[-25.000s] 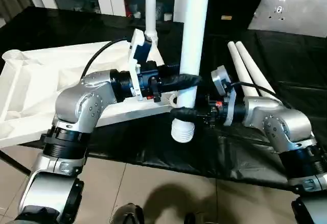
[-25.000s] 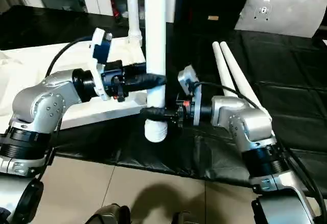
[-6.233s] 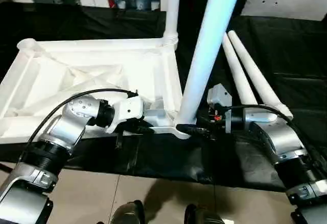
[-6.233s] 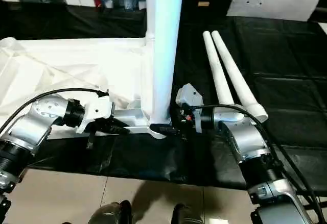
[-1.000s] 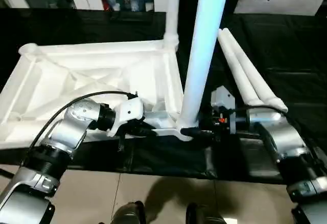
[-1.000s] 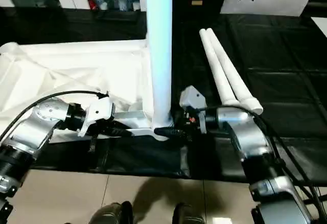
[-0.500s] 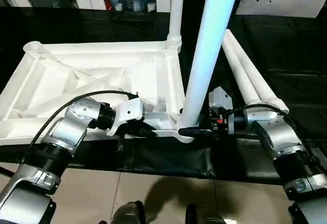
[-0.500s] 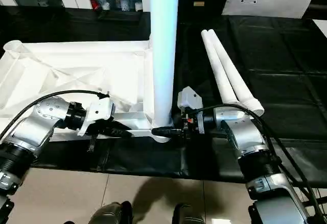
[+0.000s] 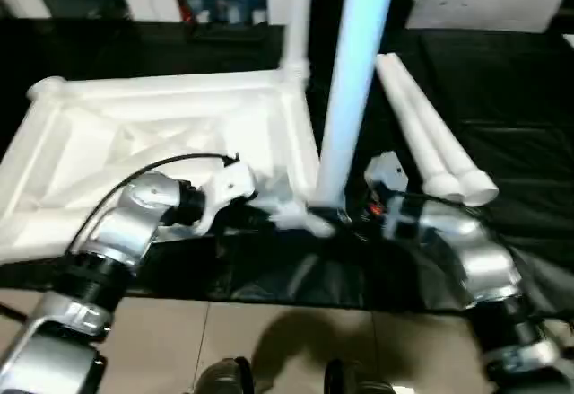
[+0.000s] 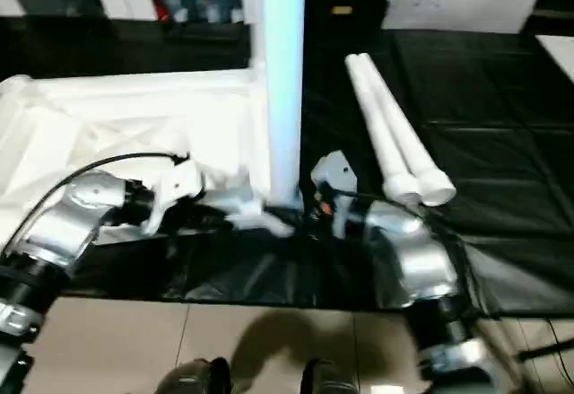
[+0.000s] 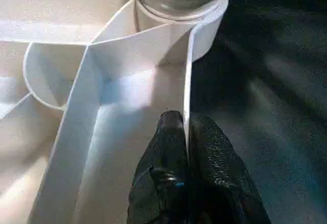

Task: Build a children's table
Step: Rotate leg to tighten

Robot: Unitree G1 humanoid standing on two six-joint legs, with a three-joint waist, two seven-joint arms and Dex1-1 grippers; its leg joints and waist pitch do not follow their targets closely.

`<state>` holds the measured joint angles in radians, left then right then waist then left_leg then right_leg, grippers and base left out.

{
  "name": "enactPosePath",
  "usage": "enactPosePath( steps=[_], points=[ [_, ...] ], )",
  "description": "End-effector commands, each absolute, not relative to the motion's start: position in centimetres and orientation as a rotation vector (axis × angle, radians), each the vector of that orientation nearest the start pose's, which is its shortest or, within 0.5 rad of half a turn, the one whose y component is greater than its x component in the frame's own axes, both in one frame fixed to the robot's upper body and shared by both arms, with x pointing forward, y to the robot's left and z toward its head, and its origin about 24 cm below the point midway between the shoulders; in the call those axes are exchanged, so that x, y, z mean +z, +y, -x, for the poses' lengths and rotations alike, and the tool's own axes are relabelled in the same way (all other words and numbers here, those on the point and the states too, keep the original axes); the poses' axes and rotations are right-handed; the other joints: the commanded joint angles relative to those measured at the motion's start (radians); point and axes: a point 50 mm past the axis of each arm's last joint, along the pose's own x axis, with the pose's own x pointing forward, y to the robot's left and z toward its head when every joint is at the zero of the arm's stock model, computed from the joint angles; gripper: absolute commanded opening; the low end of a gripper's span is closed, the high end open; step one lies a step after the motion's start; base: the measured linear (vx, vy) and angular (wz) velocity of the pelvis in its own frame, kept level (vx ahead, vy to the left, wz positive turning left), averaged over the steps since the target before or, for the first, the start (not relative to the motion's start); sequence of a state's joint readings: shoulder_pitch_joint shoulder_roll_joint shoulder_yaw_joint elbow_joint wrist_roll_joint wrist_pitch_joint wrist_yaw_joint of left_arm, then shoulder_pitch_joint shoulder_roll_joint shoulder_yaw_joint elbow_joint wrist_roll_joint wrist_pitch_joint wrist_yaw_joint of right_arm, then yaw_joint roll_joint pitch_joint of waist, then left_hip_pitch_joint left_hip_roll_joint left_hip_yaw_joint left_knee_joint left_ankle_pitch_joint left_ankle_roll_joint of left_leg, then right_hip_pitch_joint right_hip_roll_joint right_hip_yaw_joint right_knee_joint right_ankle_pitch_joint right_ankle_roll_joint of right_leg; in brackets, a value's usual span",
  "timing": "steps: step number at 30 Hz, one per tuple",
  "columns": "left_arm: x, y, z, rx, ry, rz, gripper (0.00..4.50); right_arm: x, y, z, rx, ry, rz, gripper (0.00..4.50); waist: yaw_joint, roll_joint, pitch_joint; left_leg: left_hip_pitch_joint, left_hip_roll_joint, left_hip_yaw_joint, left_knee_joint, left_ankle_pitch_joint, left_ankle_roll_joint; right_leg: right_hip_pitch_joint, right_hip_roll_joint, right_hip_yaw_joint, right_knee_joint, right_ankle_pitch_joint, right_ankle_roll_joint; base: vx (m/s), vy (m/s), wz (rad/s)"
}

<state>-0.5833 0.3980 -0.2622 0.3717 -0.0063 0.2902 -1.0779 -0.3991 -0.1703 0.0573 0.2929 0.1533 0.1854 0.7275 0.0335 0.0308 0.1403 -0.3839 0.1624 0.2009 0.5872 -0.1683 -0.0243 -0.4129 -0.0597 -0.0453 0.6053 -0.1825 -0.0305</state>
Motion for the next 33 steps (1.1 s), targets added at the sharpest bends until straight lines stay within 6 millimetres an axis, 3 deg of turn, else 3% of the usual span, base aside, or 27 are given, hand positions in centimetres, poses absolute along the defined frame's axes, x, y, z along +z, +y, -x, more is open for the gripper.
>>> enactPosePath(
  steps=[1,2,4,7,8,10,11,13,15,19,22,28,33],
  points=[
    [9.0,9.9,-32.9,-1.08,0.308,-0.342,0.0,5.3,-8.4,-30.8,0.759,0.192,-0.023,2.65,-0.003,-0.011,-0.058,0.026,0.069,-0.046,-0.084,-0.316,-0.003,0.029,-0.097,0.055,-0.102,-0.532,-0.154,0.0,0.0,0.0],
    [9.2,8.8,-33.1,-1.039,0.292,-0.318,0.0,5.3,-7.8,-31.1,0.668,0.196,-0.013,2.65,-0.005,-0.008,-0.059,0.032,0.069,-0.046,-0.084,-0.319,-0.011,0.022,-0.096,0.055,-0.105,-0.531,-0.151,0.0,0.0,0.0],
    [9.7,7.5,-33.3,-0.986,0.272,-0.289,0.0,5.4,-7.3,-31.5,0.563,0.205,-0.057,2.65,-0.008,-0.011,-0.06,0.027,0.065,-0.048,-0.086,-0.319,-0.005,0.027,-0.095,0.053,-0.107,-0.522,-0.142,0.0,0.0,0.0],
    [10.7,5.3,-33.8,-0.898,0.231,-0.273,0.0,5.9,-6.6,-32.0,0.437,0.197,-0.088,2.65,-0.004,-0.009,-0.064,0.031,0.064,-0.043,-0.084,-0.297,0.01,0.022,-0.093,0.058,-0.11,-0.475,-0.137,0.0,0.0,0.0],
    [10.8,4.8,-33.7,-0.895,0.222,-0.271,0.0,6.0,-6.6,-32.1,0.411,0.187,-0.096,2.65,-0.002,-0.003,-0.07,0.03,0.066,-0.042,-0.086,-0.273,0.012,0.026,-0.09,0.057,-0.106,-0.418,-0.14,0.0,0.0,0.0],
    [11.0,4.4,-33.7,-0.886,0.214,-0.262,0.0,6.2,-6.5,-32.2,0.38,0.175,-0.108,2.65,-0.001,-0.007,-0.073,0.025,0.064,-0.039,-0.084,-0.244,0.025,0.03,-0.087,0.059,-0.097,-0.317,-0.158,0.0,0.0,0.0],
    [11.1,4.4,-33.7,-0.881,0.214,-0.261,0.0,6.2,-6.5,-32.2,0.372,0.173,-0.104,3.21,0.001,-0.009,-0.079,0.022,0.062,-0.037,-0.081,-0.208,0.042,0.036,-0.088,0.059,-0.091,-0.25,-0.172,0.0,0.0,0.0],
    [10.9,4.4,-33.4,-0.902,0.222,-0.272,0.0,6.4,-6.7,-32.2,0.361,0.152,-0.101,3.35,0.002,-0.007,-0.081,0.017,0.061,-0.035,-0.076,-0.156,0.073,0.041,-0.089,0.058,-0.084,-0.172,-0.193,0.0,0.0,0.0],
    [10.5,4.9,-33.1,-0.928,0.234,-0.295,0.0,6.5,-7.2,-32.2,0.347,0.141,-0.113,3.43,0.001,-0.009,-0.087,0.008,0.059,-0.036,-0.071,-0.103,0.109,0.051,-0.092,0.054,-0.075,-0.099,-0.211,0.0,0.0,0.0],
    [9.9,5.9,-32.7,-0.963,0.249,-0.333,0.0,7.0,-8.3,-32.3,0.353,0.096,-0.068,3.79,-0.002,-0.008,-0.09,0.004,0.058,-0.034,-0.064,-0.055,0.143,0.054,-0.09,0.052,-0.066,-0.022,-0.237,0.0,0.0,0.0],
    [9.2,7.4,-32.3,-0.988,0.28,-0.345,0.0,7.7,-10.1,-32.4,0.43,0.037,-0.009,4.2,-0.002,-0.007,-0.086,0.007,0.061,-0.032,-0.065,-0.09,0.136,0.055,-0.089,0.05,-0.072,-0.077,-0.238,0.0,0.0,0.0],
    [8.2,9.8,-31.8,-1.044,0.318,-0.386,0.0,8.7,-13.3,-32.4,0.555,-0.006,0.1,4.45,0.0,-0.009,-0.086,0.012,0.065,-0.033,-0.067,-0.127,0.109,0.056,-0.088,0.051,-0.075,-0.157,-0.226,0.0,0.0,0.0],
    [7.7,12.0,-30.9,-1.212,0.342,-0.46,0.0,9.8,-14.8,-30.8,0.886,-0.009,0.193,4.45,0.002,-0.013,-0.092,0.011,0.064,-0.031,-0.06,-0.104,0.147,0.058,-0.087,0.05,-0.068,-0.098,-0.24,0.0,0.0,0.0]
  ],
)
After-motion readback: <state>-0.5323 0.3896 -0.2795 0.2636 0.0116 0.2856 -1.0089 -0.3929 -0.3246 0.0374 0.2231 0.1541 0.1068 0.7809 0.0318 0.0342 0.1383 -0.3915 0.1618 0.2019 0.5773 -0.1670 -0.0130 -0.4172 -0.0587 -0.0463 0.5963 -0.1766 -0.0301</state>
